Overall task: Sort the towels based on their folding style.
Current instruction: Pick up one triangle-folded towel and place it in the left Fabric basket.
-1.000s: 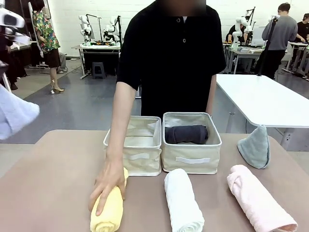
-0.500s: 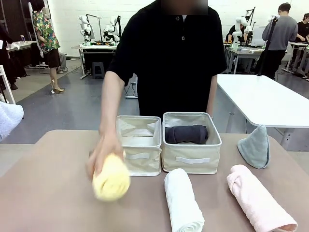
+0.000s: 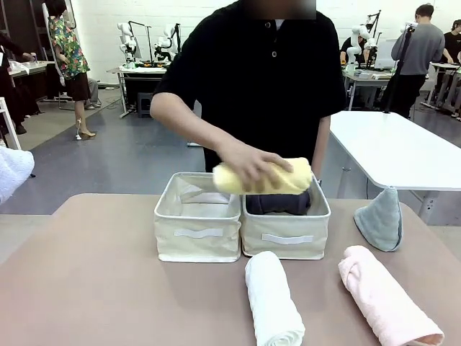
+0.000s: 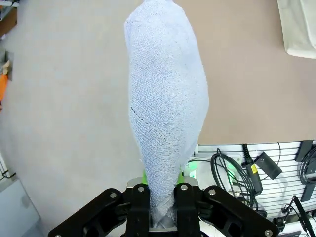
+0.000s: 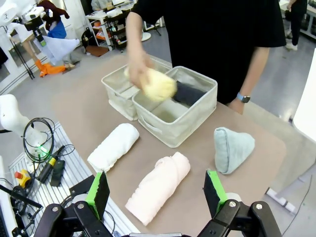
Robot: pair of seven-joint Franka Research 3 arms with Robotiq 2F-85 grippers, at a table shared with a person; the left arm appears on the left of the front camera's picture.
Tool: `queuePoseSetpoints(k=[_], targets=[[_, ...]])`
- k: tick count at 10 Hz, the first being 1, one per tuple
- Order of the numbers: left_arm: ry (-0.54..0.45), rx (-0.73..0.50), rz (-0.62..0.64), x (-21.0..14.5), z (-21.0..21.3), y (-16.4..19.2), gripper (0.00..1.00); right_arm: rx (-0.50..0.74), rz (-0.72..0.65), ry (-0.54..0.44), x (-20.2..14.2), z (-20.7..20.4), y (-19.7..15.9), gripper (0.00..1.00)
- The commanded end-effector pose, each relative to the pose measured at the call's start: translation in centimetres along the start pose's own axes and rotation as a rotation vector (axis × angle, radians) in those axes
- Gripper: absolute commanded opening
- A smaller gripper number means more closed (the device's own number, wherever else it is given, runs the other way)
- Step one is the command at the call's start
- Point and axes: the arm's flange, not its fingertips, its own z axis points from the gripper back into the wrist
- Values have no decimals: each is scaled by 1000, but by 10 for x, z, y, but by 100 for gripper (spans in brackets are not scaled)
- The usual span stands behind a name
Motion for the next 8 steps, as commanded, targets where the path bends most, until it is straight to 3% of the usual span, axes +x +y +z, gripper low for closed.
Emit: queuePoseSetpoints(k=[1, 3, 4, 6, 8], targets=[[3, 2, -16, -1, 4, 2, 0, 14, 8, -10, 2, -1, 0, 100], [3, 2, -16, -1, 4, 2, 0, 14, 8, -10, 2, -1, 0, 100], [0, 0, 0, 0, 0, 0, 16, 14, 8, -10, 2, -1, 0, 100], [-155, -77, -420, 6, 35, -39, 16, 14, 8, -10, 2, -1, 0, 100], [-195, -117, -811, 21, 61, -78, 16, 14, 8, -10, 2, -1, 0, 100]])
